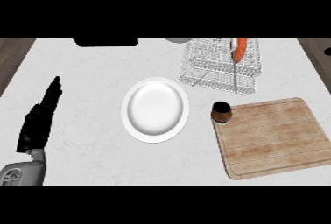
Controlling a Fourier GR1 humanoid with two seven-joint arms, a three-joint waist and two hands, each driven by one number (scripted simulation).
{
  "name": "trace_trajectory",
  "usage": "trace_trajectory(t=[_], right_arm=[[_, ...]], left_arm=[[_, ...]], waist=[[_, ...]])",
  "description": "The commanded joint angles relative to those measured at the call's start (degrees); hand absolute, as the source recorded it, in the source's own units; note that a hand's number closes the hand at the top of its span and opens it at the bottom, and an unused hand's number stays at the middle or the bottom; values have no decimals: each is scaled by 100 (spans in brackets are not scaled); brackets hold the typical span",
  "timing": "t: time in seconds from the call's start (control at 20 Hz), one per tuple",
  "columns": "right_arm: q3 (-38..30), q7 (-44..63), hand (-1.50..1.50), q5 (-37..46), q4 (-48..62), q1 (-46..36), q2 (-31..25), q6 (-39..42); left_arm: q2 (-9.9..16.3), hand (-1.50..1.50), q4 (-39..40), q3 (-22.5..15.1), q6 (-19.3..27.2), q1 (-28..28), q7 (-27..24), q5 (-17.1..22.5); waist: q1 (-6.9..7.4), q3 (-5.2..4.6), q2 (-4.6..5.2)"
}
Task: Pick the sweet potato from the cutting board and place it in the tiered basket
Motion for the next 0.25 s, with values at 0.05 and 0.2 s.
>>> trace_trajectory(t=[0.05,0.2], right_arm=[[-742,-497,-150,-766,-422,1076,-365,521],[-1303,-1004,-150,-1298,-203,1444,-780,1041]], left_arm=[[14,0,371,152,-21,6,-427,80],[60,0,-167,52,-136,-106,260,87]], waist=[[-10,0,17],[8,5,13]])
